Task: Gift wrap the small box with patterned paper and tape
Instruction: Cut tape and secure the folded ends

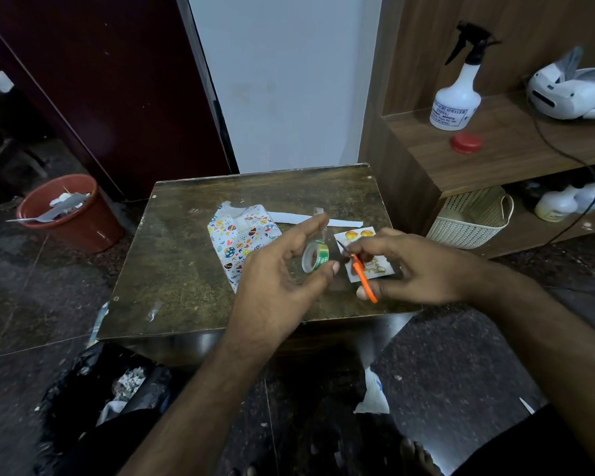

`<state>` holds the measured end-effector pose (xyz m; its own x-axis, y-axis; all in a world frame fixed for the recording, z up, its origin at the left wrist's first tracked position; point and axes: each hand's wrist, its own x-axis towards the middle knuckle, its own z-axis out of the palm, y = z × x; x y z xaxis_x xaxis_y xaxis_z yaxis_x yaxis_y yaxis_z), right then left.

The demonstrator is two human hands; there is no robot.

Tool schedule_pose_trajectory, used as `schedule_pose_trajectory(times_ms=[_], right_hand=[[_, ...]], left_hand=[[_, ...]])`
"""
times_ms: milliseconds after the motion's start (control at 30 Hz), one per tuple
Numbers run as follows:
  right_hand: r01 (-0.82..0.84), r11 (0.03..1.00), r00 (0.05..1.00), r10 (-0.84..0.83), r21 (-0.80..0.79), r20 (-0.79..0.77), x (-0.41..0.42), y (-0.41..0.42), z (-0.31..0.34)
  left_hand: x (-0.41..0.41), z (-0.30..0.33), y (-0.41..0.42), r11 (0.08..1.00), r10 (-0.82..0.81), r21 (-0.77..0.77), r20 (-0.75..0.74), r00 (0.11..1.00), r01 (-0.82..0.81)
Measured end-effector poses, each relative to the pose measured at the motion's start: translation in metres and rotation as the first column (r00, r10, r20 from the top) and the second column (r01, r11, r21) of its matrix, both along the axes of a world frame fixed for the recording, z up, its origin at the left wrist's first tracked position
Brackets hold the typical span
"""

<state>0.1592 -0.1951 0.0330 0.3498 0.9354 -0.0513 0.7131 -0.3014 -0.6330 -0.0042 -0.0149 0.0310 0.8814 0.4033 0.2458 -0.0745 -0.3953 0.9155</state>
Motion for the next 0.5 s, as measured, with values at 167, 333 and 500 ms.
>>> schedule_pose_trajectory(times_ms=[167, 333, 500], right_hand=[[0.025, 0.999, 0.999, -0.025, 0.025, -0.028, 0.000, 0.004, 0.000], [0.267, 0.963, 0.963, -0.269, 0.044, 0.029, -0.002, 0.015, -0.011], [0.396, 0.918, 0.880, -0.374, -0.017, 0.292, -0.015, 0.035, -0.015]], left_hand=[[0.001, 0.000, -0.001, 1.000, 0.019, -0.015, 0.017, 1.000, -0.019], [0.003, -0.001, -0.003, 0.998, 0.002, -0.059, 0.023, 1.000, -0.001], [0.008, -0.001, -0.009, 0.996, -0.004, -0.085, 0.027, 1.000, 0.007]])
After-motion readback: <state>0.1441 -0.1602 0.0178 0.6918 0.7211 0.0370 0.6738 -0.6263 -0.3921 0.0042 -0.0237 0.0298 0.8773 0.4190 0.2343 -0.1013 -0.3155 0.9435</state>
